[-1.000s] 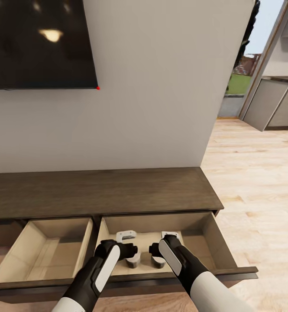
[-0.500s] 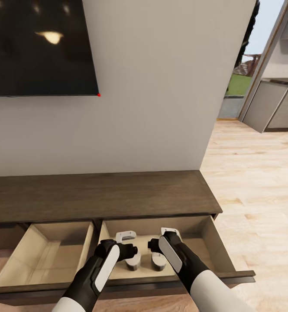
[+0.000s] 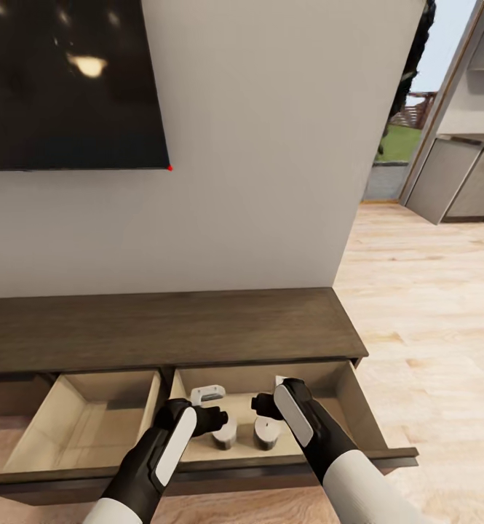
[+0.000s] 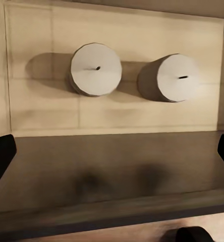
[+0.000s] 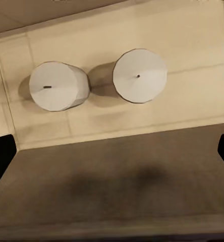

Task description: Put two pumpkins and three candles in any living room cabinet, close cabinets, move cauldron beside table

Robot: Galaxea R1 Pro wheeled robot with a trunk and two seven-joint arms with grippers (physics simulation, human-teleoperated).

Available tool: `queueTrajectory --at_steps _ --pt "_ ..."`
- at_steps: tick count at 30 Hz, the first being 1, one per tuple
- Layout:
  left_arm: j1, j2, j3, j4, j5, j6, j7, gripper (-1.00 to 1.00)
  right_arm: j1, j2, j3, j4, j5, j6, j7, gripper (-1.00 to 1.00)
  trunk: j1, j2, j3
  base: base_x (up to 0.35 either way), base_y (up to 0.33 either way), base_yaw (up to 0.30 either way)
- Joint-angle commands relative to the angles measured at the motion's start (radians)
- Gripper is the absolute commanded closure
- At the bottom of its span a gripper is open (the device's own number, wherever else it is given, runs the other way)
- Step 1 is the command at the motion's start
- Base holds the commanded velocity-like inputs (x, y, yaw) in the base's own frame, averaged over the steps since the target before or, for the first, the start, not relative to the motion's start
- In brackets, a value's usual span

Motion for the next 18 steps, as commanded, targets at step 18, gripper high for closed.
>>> queueTrajectory --at_steps 18 --pt "0.0 0.001 0.001 -0.002 0.0 0.001 0.0 -1.0 0.0 0.0 0.0 -0.001 0.0 -0.004 0.001 -1.0 -0.069 0.126 0.056 -0.082 0.016 0.0"
